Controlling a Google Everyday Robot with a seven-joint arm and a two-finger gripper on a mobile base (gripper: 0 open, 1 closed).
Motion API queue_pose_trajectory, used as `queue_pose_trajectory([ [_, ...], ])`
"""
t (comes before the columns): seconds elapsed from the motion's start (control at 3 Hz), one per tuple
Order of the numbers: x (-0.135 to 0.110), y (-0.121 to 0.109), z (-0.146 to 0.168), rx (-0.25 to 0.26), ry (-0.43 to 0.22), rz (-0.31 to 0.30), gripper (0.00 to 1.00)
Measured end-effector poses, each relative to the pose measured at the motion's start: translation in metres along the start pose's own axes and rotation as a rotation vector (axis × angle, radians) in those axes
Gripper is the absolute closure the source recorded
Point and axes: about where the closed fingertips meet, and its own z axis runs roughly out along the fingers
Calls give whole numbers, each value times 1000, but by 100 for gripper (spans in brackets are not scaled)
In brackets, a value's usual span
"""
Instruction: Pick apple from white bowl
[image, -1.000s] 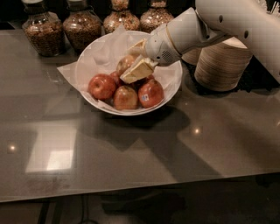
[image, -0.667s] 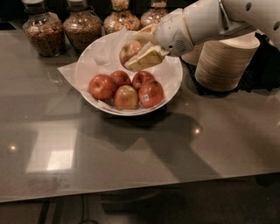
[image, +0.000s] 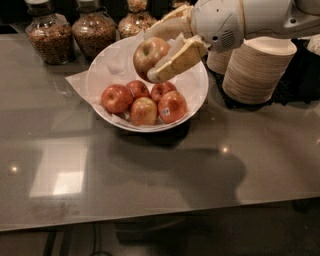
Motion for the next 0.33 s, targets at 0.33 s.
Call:
queue_pose_trajectory([
  [0.33,0,0,0,0,0,0,100],
])
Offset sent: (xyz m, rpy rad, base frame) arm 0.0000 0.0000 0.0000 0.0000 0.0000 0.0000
